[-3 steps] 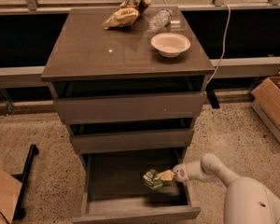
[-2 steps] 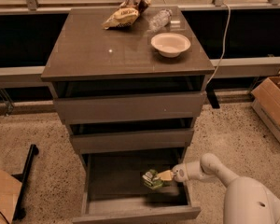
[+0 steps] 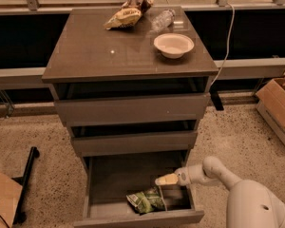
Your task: Place green jalapeno chip bag into bottom drawer
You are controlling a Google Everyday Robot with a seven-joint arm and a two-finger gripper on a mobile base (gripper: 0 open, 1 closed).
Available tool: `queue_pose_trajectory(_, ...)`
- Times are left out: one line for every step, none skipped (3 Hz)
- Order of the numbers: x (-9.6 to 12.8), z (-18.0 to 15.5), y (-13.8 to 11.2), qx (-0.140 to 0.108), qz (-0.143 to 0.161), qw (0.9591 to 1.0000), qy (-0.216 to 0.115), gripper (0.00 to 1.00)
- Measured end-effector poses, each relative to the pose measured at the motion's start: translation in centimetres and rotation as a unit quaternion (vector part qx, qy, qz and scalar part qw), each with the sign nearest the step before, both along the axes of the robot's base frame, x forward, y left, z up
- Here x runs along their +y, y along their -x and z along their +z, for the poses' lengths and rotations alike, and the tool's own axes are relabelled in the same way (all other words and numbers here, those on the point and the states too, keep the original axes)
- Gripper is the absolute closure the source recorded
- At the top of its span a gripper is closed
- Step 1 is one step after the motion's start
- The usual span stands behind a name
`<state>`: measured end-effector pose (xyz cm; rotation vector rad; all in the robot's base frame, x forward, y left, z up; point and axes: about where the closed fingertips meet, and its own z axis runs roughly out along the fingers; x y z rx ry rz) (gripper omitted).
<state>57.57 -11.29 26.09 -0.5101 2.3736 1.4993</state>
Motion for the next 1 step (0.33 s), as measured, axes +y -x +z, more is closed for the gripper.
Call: queue_pose_trajectory(0.00, 0.00, 0.00, 0.000, 0.000, 1.0000, 0.000, 0.00)
